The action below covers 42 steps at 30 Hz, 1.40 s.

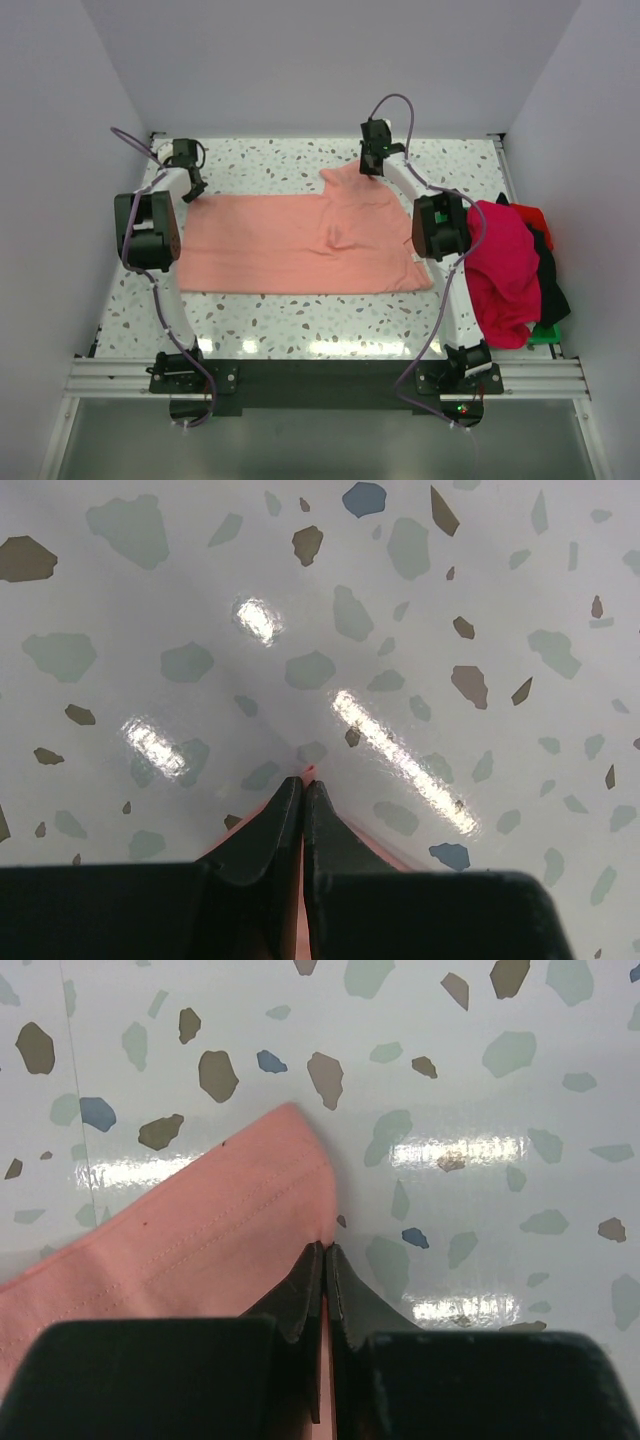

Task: Fold and stack the t-shirts
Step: Fold the tshirt

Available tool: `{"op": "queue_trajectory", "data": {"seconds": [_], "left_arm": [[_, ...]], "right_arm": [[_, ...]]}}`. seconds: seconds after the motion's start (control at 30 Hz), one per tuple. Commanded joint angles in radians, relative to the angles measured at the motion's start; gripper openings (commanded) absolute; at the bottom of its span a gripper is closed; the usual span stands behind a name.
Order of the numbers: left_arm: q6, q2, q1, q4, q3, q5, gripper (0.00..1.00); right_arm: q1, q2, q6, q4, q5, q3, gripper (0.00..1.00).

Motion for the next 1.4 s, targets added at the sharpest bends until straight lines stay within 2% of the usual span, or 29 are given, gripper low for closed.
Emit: {"op": "queue_trajectory", "data": {"seconds": [0.0, 0.13, 0.3, 0.6, 0.77, 1.0, 1.37], "left_arm": [[0.016, -0.045, 0.012, 0.037, -0.013, 0.042, 0.00], [0.019, -0.051, 0.019, 0.044, 0.000, 0.051, 0.00], [0.023, -0.057, 0.027, 0.060, 0.013, 0.070, 0.00], [0.034, -0.077, 0.042, 0.067, 0.037, 0.098, 0.00], [0.037, -0.100, 0.050, 0.068, 0.030, 0.111, 0.00], [0.034, -0.178, 0.053, 0.085, -0.051, 0.122, 0.00], [0.016, -0.284, 0.069, 0.054, -0.195, 0.107, 0.00]], "right_arm": [[-0.009, -0.078, -0.008, 0.042, 0.003, 0.015, 0.00], [-0.021, -0.142, 0.007, 0.094, 0.000, -0.024, 0.00], [-0.048, -0.244, 0.050, 0.200, -0.036, -0.162, 0.00], [-0.068, -0.334, 0.069, 0.229, -0.094, -0.249, 0.00], [-0.072, -0.420, 0.087, 0.255, -0.103, -0.361, 0.00], [-0.072, -0.550, 0.113, 0.272, -0.094, -0.524, 0.00], [-0.072, -0.793, 0.196, 0.330, -0.117, -0.872, 0.00]]}}
